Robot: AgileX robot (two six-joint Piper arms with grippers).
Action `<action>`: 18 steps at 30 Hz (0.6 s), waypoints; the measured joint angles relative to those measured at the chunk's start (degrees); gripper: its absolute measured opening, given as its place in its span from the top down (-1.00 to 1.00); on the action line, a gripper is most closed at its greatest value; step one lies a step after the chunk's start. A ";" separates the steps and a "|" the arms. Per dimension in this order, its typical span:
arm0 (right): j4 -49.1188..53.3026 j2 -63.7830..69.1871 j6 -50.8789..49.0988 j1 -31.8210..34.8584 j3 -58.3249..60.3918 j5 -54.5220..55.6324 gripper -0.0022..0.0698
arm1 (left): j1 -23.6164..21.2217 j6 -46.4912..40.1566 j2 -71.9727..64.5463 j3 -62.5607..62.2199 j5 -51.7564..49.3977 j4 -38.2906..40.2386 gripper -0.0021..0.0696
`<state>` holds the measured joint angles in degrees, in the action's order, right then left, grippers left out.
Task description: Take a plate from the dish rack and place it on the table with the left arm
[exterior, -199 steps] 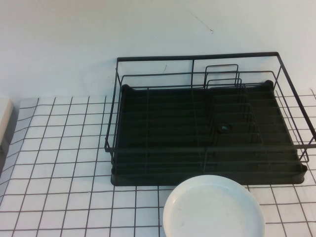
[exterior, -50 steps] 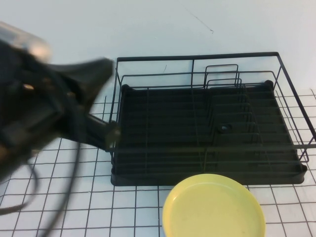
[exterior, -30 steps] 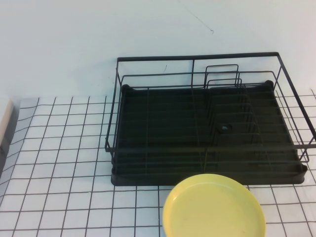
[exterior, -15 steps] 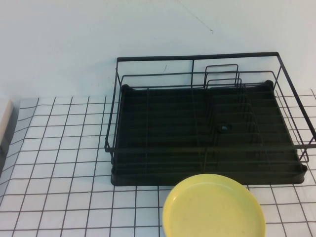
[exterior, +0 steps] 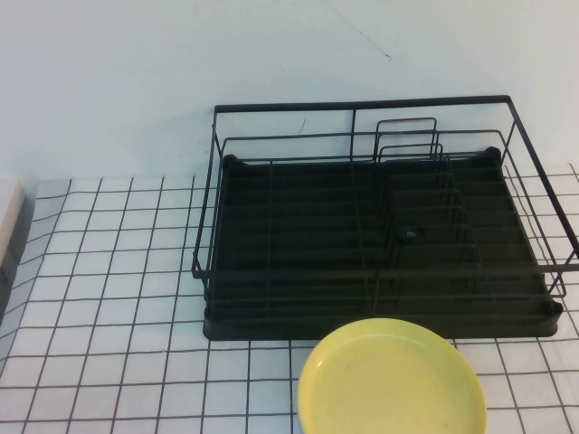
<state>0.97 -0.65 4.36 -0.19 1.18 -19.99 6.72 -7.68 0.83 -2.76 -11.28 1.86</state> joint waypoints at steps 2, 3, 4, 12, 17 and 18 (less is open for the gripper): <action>0.00 0.00 0.00 0.00 0.00 0.00 0.95 | 0.00 0.97 0.00 2.76 1.49 -0.55 0.95; 0.00 0.00 0.00 0.00 0.00 0.00 0.95 | 0.00 1.70 0.00 3.67 2.29 -0.56 0.95; 0.00 0.00 0.00 0.00 0.00 0.00 0.95 | 0.00 2.98 0.00 4.03 2.56 -0.66 0.95; 0.00 0.00 0.00 0.00 0.00 0.00 0.95 | 0.00 29.20 0.00 4.03 -2.70 0.09 0.95; 0.00 0.00 0.00 0.00 0.00 0.00 0.95 | 0.00 32.15 0.00 4.03 -4.31 -0.49 0.95; 0.00 0.00 0.00 0.00 0.00 0.00 0.95 | 0.00 32.40 0.00 4.03 -4.35 -0.49 0.95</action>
<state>0.97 -0.65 4.36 -0.19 1.18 -19.99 6.72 24.72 0.83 1.27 -15.64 1.37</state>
